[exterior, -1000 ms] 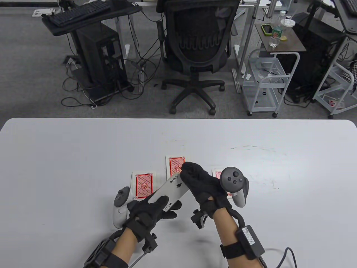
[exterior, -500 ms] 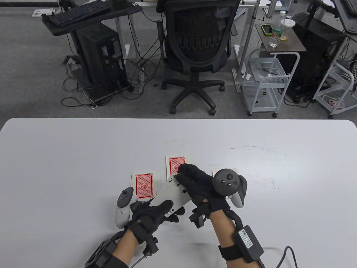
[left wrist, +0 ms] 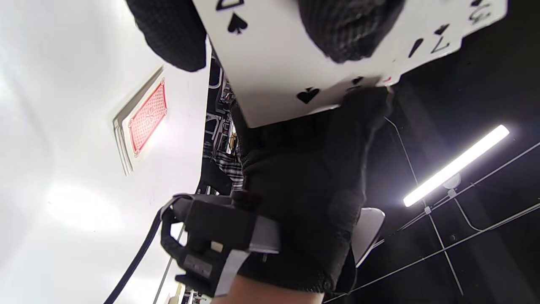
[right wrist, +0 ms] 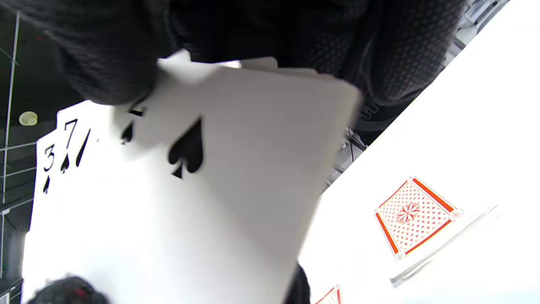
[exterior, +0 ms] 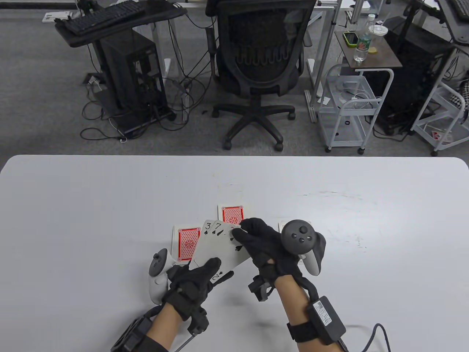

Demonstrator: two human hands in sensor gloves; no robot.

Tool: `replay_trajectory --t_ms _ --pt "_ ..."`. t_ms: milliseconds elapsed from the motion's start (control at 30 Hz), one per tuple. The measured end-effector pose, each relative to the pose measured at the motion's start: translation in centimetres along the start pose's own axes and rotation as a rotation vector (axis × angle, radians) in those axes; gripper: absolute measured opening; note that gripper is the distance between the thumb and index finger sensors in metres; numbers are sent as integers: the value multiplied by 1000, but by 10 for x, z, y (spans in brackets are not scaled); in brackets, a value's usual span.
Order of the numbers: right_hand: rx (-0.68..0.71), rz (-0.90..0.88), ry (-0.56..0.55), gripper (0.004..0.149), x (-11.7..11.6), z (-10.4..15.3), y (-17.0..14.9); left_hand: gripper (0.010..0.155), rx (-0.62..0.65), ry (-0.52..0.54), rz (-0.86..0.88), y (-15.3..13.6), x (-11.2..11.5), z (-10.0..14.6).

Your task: Four-player card dealing with fan arrangement

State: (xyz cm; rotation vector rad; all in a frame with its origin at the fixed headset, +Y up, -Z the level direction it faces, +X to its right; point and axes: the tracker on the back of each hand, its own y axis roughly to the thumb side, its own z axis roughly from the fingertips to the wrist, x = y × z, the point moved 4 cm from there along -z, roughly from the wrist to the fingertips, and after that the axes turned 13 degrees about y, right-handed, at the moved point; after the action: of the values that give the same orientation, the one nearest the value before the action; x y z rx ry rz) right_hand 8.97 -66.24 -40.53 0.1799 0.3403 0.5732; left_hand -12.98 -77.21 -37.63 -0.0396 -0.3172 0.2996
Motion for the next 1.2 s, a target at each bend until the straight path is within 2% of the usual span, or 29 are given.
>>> replay_trajectory --t_ms 33,167,267,300,333,433,600,667,700,733,833,900,933,1000,1067,1133,1200 --pt "55 -37 -14 44 -1 -1 3 52 2 -1 -5 -1 0 0" --pt "106 -96 13 41 -1 -4 8 51 1 18 63 -2 -6 1" --pt "124 -179 45 45 -2 -4 4 52 13 17 76 1 -7 1" --pt "109 -207 33 51 -2 -3 1 52 10 17 74 1 -6 1" --pt "105 -216 25 55 -3 -3 1 52 14 14 44 1 -5 1" --pt "120 -143 -50 44 1 -1 5 53 15 3 21 1 -2 1" --pt "194 -183 12 47 0 -5 8 53 20 0 74 2 -4 1" --pt "149 -226 45 52 -2 -6 0 53 27 12 98 3 -5 1" --pt "91 -230 54 62 -1 -5 -8 54 32 20 112 4 -5 2" --pt "69 -214 52 63 0 -5 -10 54 33 21 109 4 -6 2" --pt "75 -149 55 55 -1 -6 -10 54 34 23 46 5 -6 2" --pt "74 -155 3 41 -3 -5 -5 54 29 11 44 3 -4 2" --pt "90 -132 -25 40 -2 -6 -1 54 24 16 64 2 -4 2" --pt "108 -106 -2 40 -2 -6 1 55 25 20 94 3 -6 2" --pt "104 -184 22 46 -3 -8 -5 54 40 23 106 5 -8 2" --pt "55 -221 64 62 -4 -8 -13 55 45 38 153 6 -9 2" --pt "27 -148 86 60 -3 -9 -17 55 53 44 160 8 -11 3"
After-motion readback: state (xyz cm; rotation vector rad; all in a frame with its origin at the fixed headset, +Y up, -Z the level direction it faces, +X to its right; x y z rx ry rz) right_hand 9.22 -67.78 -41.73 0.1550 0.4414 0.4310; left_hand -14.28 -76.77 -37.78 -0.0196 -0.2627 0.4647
